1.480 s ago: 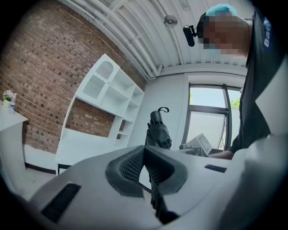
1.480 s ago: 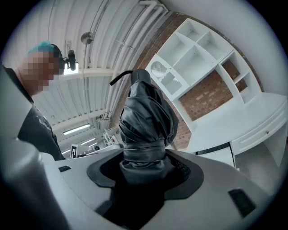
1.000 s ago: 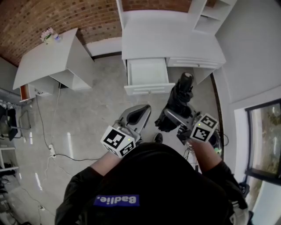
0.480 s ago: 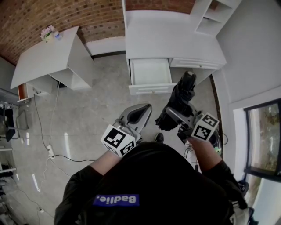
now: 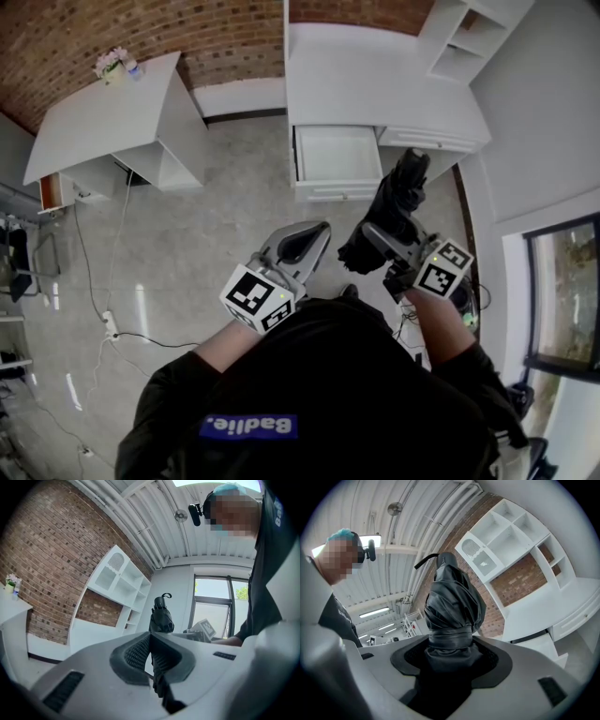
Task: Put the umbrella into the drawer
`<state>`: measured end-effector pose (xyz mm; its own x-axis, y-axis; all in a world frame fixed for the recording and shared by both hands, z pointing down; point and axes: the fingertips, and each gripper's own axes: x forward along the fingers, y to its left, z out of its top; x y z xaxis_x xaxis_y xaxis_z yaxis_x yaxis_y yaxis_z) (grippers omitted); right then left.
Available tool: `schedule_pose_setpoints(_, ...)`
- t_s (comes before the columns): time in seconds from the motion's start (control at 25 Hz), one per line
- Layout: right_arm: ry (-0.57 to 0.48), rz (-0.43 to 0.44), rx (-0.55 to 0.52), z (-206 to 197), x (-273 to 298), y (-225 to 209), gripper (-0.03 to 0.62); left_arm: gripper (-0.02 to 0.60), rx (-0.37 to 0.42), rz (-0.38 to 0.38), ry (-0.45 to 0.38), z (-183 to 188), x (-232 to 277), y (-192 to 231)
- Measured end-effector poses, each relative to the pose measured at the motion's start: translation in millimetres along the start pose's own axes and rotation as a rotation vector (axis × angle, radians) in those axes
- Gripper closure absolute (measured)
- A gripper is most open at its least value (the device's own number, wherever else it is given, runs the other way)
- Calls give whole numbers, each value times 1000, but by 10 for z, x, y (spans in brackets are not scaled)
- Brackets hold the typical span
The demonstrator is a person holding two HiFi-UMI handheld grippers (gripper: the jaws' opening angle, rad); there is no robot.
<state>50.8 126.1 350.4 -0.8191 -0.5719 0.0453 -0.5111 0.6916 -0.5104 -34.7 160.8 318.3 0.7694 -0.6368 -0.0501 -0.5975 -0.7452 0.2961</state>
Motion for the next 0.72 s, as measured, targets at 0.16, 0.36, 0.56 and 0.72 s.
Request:
schedule_pose_setpoints(0.16, 2, -7, -2, -14, 116, 16, 319, 580, -14, 3, -1, -24, -94, 98)
schedule_pose_setpoints(0.36, 14, 0, -8, 246, 336, -302, 319, 580, -19, 21, 2, 51, 169, 358)
schedule_pose_setpoints(0.56, 30, 25, -35, 232, 356, -443, 319, 580, 1, 64, -8, 28, 179, 394)
schedule_pose_setpoints(0.72, 68, 60, -40, 404, 526, -757, 319, 580, 7, 113, -16, 132, 465, 605)
